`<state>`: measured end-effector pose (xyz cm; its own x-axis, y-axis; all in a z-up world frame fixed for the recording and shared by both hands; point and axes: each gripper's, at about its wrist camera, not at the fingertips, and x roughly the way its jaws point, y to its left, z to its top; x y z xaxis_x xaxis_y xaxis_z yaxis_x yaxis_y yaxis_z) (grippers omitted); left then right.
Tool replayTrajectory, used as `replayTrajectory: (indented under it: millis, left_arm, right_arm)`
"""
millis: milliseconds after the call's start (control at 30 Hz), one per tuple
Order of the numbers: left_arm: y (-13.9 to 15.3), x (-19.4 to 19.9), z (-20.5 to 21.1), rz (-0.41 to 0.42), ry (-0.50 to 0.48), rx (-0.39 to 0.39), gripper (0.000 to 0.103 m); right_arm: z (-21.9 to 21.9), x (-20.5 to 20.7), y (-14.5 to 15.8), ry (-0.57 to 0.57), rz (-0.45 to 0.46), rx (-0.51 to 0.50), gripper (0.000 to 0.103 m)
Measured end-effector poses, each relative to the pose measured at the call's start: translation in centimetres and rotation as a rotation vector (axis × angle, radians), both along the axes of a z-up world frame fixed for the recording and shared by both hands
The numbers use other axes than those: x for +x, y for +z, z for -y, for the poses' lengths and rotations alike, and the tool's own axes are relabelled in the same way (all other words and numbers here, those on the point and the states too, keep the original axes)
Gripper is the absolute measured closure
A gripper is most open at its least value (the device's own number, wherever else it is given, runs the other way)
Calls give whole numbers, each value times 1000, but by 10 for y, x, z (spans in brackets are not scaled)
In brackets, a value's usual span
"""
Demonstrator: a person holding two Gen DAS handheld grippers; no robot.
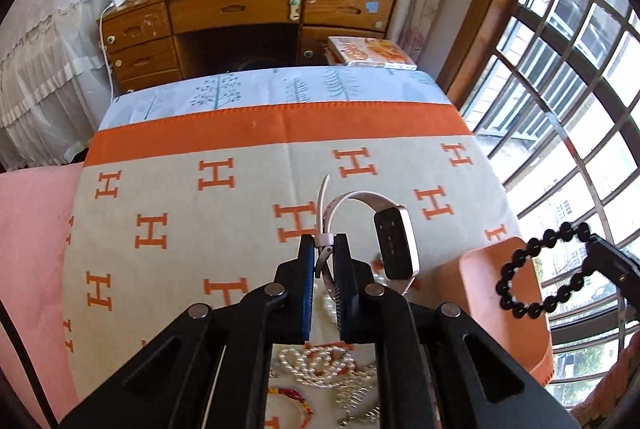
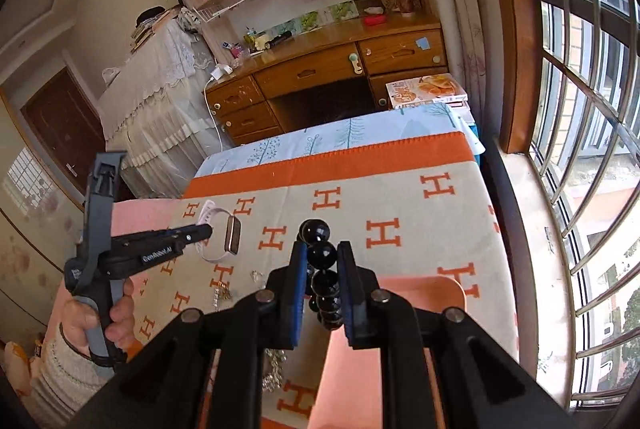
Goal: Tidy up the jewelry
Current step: 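Carry the black bead bracelet into the pink box with right while left grasps the white watch into it, then open both tools in the pink box and lift them away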
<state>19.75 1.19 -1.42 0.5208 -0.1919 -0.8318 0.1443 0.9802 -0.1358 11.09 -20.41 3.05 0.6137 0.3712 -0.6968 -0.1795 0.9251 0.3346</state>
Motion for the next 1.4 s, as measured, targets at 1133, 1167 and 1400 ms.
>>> replayTrajectory:
  millis: [1133,1167,1400]
  left_arm:
    - [-67,-46,168,-36,-223,45,29]
    - [-63,-51,166,-15,-214,63,25]
    - [-36,-81,132,61,-179,142,25]
  right_arm:
    - [21,-81,-92,-33,-136,-231,74]
    - [19,-82,-90,-29,-128,-235,74]
    - [-3,-89,-75,44,-92,-244,74]
